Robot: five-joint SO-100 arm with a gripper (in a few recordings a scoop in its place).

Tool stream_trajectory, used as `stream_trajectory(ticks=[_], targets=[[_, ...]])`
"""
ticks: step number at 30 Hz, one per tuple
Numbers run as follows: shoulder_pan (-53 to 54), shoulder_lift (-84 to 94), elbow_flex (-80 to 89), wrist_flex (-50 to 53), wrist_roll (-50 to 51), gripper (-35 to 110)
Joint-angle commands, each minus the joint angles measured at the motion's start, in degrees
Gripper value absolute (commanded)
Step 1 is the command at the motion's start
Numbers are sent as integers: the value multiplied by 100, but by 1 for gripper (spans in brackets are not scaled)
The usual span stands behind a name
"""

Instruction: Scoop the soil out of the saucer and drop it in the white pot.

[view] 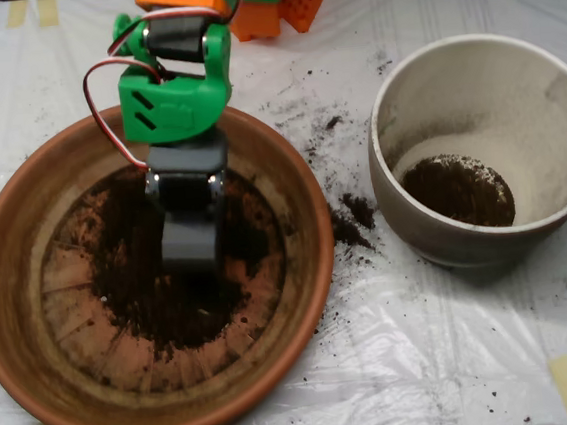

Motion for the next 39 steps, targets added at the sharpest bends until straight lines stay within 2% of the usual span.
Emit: stream_trajectory(ticks=[1, 8, 17, 39], targets=[[26, 1230, -9, 35, 97, -1], [-158, 2065, -615, 932, 158, -1], [-554, 1986, -2364, 2294, 272, -1], [-3955, 765, -4746, 4500, 896, -1]])
